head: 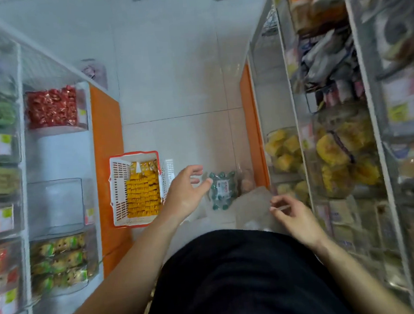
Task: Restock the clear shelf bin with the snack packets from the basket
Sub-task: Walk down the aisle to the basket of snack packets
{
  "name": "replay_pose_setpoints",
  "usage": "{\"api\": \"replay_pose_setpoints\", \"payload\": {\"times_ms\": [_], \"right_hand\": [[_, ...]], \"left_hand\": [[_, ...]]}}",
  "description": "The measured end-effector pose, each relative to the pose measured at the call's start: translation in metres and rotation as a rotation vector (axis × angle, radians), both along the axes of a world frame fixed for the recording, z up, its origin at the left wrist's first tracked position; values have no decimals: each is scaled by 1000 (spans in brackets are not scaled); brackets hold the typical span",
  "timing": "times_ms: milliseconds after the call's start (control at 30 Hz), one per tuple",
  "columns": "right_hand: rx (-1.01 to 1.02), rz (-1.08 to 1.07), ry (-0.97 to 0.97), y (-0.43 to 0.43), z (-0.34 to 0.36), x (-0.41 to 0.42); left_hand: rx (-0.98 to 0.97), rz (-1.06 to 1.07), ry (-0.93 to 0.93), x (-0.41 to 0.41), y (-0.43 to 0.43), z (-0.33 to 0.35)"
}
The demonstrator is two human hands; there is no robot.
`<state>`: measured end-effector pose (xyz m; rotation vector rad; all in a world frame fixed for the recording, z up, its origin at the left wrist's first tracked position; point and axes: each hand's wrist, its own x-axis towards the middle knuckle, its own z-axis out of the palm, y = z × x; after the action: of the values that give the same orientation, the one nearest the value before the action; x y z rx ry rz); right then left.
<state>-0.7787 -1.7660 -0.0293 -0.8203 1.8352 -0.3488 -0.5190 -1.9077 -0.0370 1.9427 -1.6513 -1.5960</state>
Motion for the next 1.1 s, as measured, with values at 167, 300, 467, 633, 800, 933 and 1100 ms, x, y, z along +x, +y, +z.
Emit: {"api": "replay_pose_setpoints", "payload": {"times_ms": [167,300,467,633,800,933,1100], "right_hand": [[-75,140,-9,-112,4,-29],[-133,283,-15,-193,25,-7],[-194,438,-6,-277,38,66],[-190,615,7,-326,39,164],[-159,850,20,-355,36,242],[-123,1027,19,-380,12,282],[-100,1301,50,-406,-73,322]], "left_hand": [[37,134,-50,-13,-36,9],[44,264,-60,10,-60,33],[-24,448,-66,76,-87,41],[-33,559,-45,161,-100,26],[-11,745,12,225,-97,26],[12,908,12,246,-95,26],[97,980,-111,261,-99,-37]]}}
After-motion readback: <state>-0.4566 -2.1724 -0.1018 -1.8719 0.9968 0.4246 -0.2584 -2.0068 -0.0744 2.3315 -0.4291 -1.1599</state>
